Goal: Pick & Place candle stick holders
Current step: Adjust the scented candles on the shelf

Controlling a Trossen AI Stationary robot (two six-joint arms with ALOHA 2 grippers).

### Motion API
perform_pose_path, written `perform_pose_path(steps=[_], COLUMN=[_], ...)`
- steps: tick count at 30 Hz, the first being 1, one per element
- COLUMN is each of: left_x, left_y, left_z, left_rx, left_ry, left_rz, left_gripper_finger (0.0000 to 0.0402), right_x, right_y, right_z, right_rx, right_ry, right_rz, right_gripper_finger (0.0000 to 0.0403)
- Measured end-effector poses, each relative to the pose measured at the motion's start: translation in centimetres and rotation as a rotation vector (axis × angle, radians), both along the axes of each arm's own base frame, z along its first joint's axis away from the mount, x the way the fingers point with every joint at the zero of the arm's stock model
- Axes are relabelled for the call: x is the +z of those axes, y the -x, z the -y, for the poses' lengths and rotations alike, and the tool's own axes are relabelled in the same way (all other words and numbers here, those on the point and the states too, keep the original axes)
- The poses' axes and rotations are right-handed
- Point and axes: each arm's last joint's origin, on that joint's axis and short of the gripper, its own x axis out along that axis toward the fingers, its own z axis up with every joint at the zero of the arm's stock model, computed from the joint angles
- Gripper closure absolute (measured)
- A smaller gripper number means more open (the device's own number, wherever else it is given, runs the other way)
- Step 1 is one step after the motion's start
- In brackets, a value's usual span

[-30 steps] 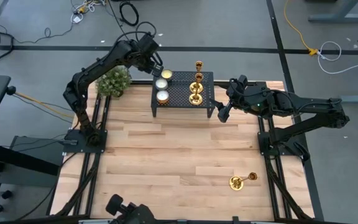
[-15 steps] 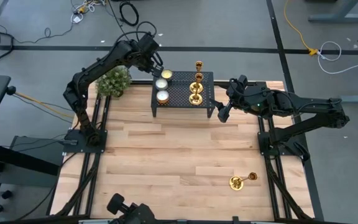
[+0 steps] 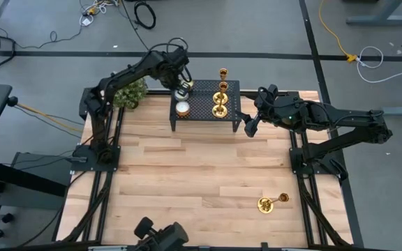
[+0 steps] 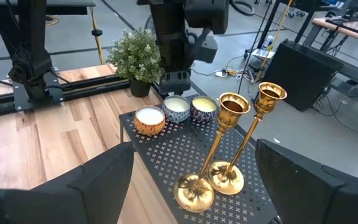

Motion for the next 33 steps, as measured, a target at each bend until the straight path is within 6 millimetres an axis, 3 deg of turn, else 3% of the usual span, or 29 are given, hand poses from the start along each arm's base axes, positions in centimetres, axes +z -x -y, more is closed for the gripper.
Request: perform_pose_path(steps=[23,33], left_x=[-0.08,-0.03], left_y=[-0.48,-0.33], left_z=[0.57,0.45], left_rx=[-0.047,-0.029], left_ry=[0.095,0.059], left_rz=[0.074,0.044], left_gripper_finger=[0.0401,0.0401], right_x=[0.01,0.01], right_y=[0.0,0.0], right_z=[0.0,0.0], right_rx=[0.0,-0.001], right_ry=[0.001,-0.001], right_rz=[0.0,0.001], right_gripper_finger=[0.0066,0.0066])
